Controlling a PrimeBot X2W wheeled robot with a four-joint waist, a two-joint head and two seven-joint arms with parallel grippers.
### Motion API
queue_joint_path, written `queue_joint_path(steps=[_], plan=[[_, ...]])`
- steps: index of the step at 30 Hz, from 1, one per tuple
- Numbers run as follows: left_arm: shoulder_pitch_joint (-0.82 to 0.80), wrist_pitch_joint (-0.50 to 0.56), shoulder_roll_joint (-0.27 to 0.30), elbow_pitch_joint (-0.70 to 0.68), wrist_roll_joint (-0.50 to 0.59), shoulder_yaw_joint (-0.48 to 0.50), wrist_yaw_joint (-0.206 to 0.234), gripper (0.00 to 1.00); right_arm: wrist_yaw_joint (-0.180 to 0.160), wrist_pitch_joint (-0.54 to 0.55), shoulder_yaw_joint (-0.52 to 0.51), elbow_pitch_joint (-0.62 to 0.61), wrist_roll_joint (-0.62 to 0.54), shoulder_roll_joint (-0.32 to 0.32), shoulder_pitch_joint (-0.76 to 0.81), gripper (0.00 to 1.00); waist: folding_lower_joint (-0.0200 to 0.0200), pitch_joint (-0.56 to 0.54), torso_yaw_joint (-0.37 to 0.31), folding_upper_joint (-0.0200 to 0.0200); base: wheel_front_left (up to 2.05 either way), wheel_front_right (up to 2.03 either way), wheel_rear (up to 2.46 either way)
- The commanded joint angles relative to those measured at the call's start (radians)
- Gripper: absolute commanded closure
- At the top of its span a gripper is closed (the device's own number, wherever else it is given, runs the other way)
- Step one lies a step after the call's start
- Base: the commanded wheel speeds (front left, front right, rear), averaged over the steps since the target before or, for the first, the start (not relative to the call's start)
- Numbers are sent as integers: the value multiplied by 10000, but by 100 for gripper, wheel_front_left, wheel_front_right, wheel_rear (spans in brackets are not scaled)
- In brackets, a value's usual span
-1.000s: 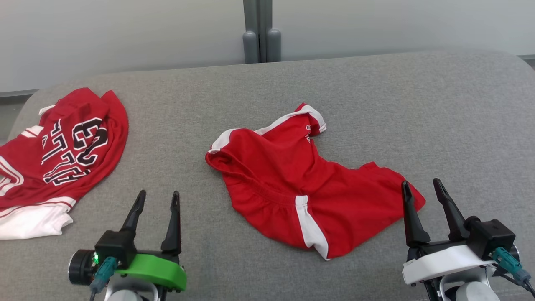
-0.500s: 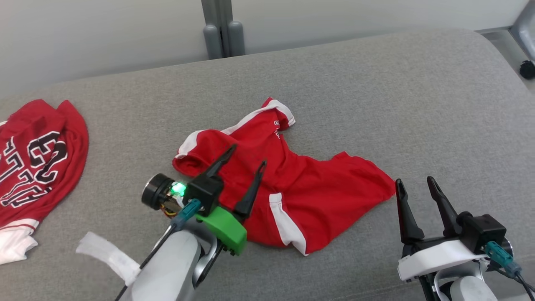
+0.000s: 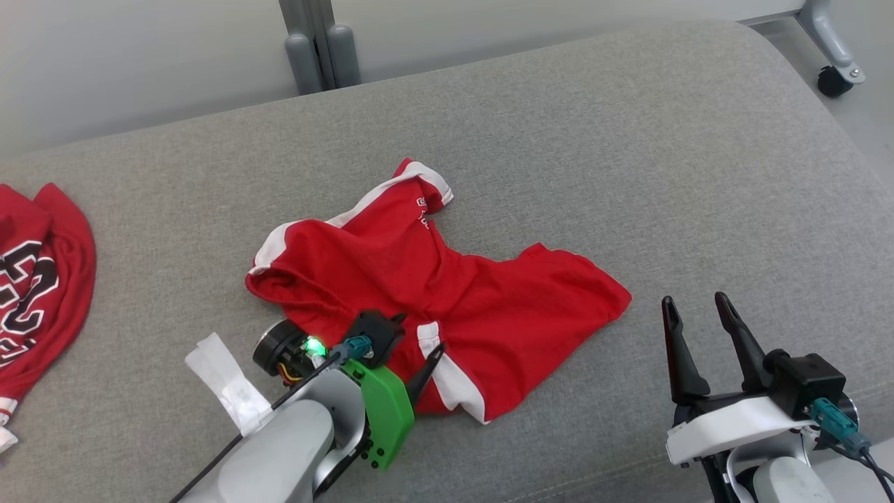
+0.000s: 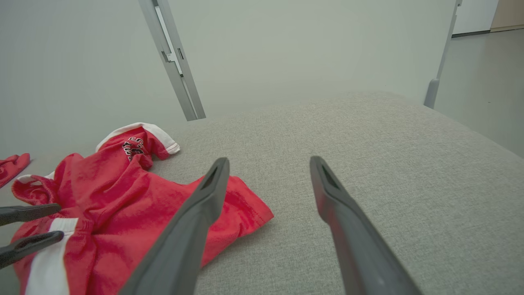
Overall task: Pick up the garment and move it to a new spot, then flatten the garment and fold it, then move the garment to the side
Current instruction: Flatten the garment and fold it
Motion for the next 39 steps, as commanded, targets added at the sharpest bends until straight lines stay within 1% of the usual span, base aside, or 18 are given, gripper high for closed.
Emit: queue_joint_path(steps=[1,4,6,10,11,12,13,16,19,23,30,35,39], plan=[[-175,170,52,98,-278,-158,-26,0,-10,-32,-6,13,-4,-33,-108,0,0,1,-16,-1,0,0,0],[-345,455,147,280,-628,-635,-27,0,-10,-32,-11,27,-25,-24,-140,0,0,32,-38,-1,0,0,0],[-497,449,175,395,-809,-872,-27,0,-10,-32,15,41,-37,-19,-168,0,0,56,-57,-1,0,0,0],[-699,709,54,722,-1212,-1340,-27,0,-10,-32,29,79,-22,-36,-191,0,0,64,-96,-1,0,0,0],[-754,792,28,780,-1331,-1452,-27,16,-10,-32,29,80,-19,-36,-198,0,0,65,-106,-1,0,0,0],[-803,859,15,839,-1478,-1579,-27,66,-10,-32,26,84,-14,-33,-205,0,0,62,-117,-1,0,0,0],[-835,885,10,874,-1566,-1669,-27,100,-10,-32,16,84,-14,-33,-199,0,0,56,-118,-1,0,0,0],[-907,749,92,972,-1779,-1890,-27,100,-10,-32,-63,68,-8,-21,-116,0,0,8,-70,-1,0,0,0],[-914,272,153,1024,-1998,-1720,-24,100,-10,-32,-123,72,-3,-5,-21,0,0,-87,88,-1,0,0,0],[-659,-509,294,883,-2111,-1367,253,100,-10,-32,-156,77,21,9,82,0,0,-271,442,-1,0,0,0],[57,-1507,911,27,-2433,-694,974,100,-10,-32,-113,185,52,24,215,0,0,-477,1271,-1,0,0,0],[1115,-1866,1507,-943,-2782,-299,1634,100,-10,-33,-182,344,53,31,292,0,0,-544,1839,-1,0,0,0],[2093,-2090,1865,-1635,-3112,20,2107,100,-10,-31,-233,493,81,19,327,0,0,-526,2161,-1,0,0,0]])
